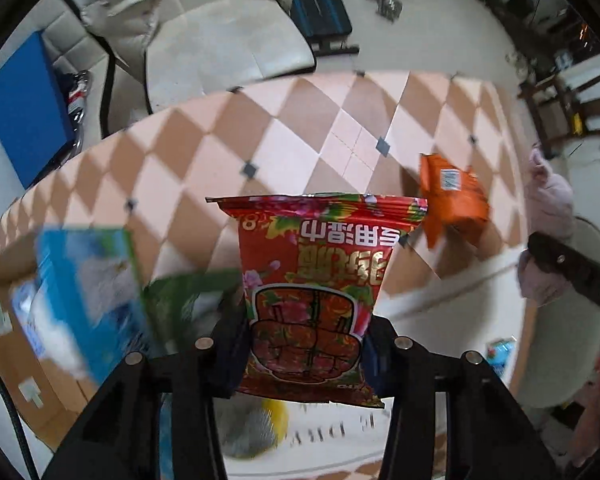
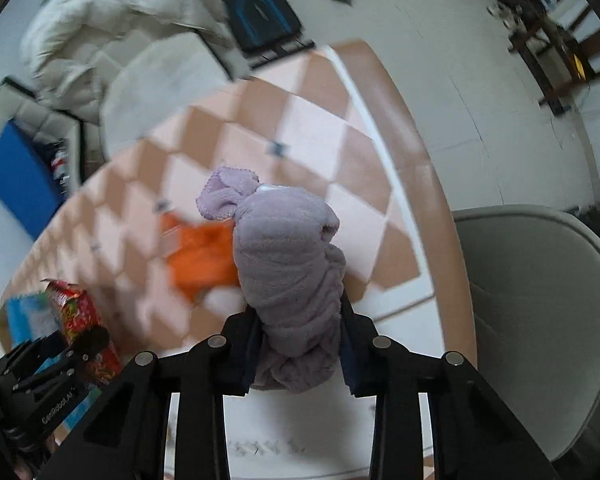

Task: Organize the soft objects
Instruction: 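Grasp the red snack bag with left gripper while right grasps the lilac towel, then carry the red bag and lilac towel into the box and release both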

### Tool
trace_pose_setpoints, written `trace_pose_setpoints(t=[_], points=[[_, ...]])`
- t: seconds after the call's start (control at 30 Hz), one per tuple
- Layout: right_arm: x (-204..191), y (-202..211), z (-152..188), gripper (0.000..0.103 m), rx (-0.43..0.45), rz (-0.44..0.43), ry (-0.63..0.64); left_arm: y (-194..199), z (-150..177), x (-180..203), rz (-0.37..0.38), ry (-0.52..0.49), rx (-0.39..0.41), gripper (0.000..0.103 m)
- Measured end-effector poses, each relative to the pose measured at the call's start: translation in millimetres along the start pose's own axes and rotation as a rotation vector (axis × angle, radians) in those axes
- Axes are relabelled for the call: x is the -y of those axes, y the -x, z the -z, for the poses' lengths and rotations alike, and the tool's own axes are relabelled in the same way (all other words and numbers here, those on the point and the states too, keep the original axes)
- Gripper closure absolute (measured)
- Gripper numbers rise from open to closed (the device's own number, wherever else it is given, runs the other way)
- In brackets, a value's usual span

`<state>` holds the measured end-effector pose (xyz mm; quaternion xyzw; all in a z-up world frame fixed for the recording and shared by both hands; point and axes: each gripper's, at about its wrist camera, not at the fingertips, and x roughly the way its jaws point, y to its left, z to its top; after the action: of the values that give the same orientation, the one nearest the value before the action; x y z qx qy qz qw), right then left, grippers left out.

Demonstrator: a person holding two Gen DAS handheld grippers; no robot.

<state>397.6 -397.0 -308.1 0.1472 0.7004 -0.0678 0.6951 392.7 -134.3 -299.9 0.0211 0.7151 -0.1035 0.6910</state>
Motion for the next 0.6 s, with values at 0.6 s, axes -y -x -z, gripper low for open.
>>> trace_pose_setpoints(t=[0.6], points=[[-310, 40, 168, 0.068, 0.002, -0.200, 0.320, 70, 100, -272, -0.125, 0.260, 0.043, 0.061]])
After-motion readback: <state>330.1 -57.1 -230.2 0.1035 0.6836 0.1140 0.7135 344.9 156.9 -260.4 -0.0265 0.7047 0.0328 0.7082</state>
